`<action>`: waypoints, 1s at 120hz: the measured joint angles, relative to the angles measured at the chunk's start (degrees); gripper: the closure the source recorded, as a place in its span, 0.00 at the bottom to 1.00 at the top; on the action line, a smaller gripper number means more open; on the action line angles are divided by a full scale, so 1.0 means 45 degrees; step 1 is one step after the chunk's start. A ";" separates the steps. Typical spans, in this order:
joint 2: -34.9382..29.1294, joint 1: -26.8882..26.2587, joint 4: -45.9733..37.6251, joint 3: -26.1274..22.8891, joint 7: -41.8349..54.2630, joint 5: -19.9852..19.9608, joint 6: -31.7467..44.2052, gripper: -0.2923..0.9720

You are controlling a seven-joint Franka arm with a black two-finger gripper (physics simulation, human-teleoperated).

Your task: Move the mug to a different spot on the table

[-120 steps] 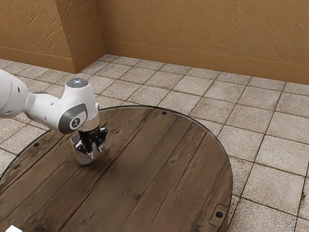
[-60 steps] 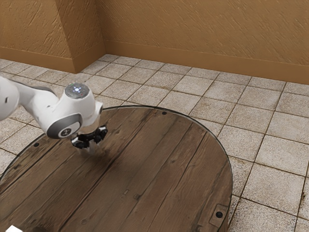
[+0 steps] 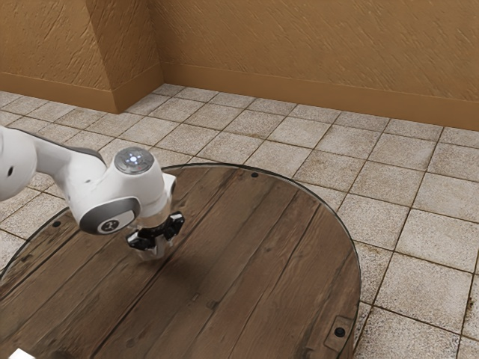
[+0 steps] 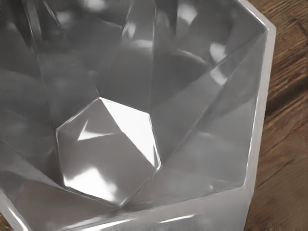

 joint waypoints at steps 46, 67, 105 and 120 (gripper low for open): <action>0.0141 -0.0098 -0.0159 -0.0312 -0.0801 -0.0082 0.0322 0.45; -0.0301 0.0066 -0.1114 -0.0528 -0.1271 -0.0206 0.0450 0.33; -0.1928 -0.0718 -0.0890 -0.0715 -0.1987 -0.0259 0.0092 0.25; -0.1956 -0.0733 0.1317 -0.0653 -0.1495 -0.1339 -0.1240 0.24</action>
